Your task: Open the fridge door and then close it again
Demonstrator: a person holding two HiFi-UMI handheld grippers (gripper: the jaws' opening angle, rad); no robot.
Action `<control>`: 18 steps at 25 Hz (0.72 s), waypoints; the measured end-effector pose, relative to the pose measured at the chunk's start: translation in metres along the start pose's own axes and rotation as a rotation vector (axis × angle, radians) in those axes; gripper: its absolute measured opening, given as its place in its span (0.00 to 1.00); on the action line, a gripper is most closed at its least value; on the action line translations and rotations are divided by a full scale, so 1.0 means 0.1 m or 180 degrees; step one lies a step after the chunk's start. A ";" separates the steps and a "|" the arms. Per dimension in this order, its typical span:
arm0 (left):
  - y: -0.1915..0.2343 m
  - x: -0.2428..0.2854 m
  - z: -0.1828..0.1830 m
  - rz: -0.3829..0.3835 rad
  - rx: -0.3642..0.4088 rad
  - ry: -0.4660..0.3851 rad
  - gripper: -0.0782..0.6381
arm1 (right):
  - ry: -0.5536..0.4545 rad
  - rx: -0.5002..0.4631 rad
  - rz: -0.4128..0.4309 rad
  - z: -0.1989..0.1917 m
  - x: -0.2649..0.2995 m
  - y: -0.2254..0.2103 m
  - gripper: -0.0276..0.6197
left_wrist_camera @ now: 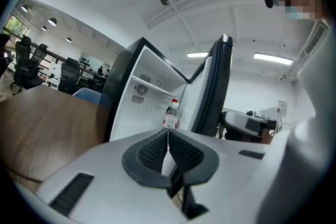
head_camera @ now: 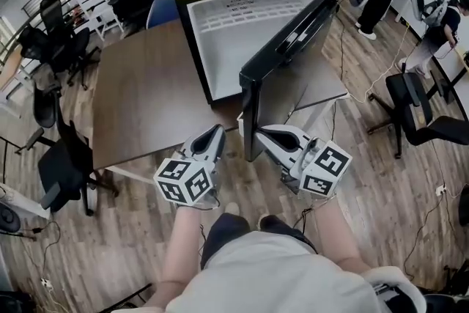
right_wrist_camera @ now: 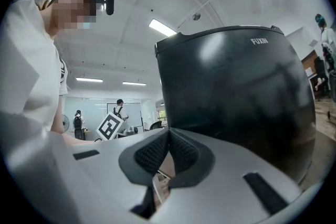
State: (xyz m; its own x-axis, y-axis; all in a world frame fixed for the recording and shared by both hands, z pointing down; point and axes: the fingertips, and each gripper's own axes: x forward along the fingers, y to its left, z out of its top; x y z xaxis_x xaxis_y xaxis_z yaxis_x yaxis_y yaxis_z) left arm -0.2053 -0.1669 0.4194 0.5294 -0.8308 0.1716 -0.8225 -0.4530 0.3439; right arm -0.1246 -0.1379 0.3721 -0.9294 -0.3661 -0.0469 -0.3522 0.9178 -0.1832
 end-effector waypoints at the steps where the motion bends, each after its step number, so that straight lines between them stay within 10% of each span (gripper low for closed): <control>1: 0.04 -0.01 0.00 0.0011 0.0001 -0.0001 0.12 | -0.0013 0.0041 -0.0002 0.00 0.08 -0.02 0.04; 18: 0.66 -0.02 0.32 0.0181 -0.0018 -0.0095 0.12 | 0.0154 0.0150 -0.0586 0.09 1.11 -0.57 0.04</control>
State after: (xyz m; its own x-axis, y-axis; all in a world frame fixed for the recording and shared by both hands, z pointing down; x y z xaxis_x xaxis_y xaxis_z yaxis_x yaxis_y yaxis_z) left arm -0.2673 -0.2054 0.4123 0.4754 -0.8644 0.1635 -0.8498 -0.4032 0.3395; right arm -0.2069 -0.2324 0.3684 -0.8544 -0.5182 0.0387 -0.5122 0.8274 -0.2302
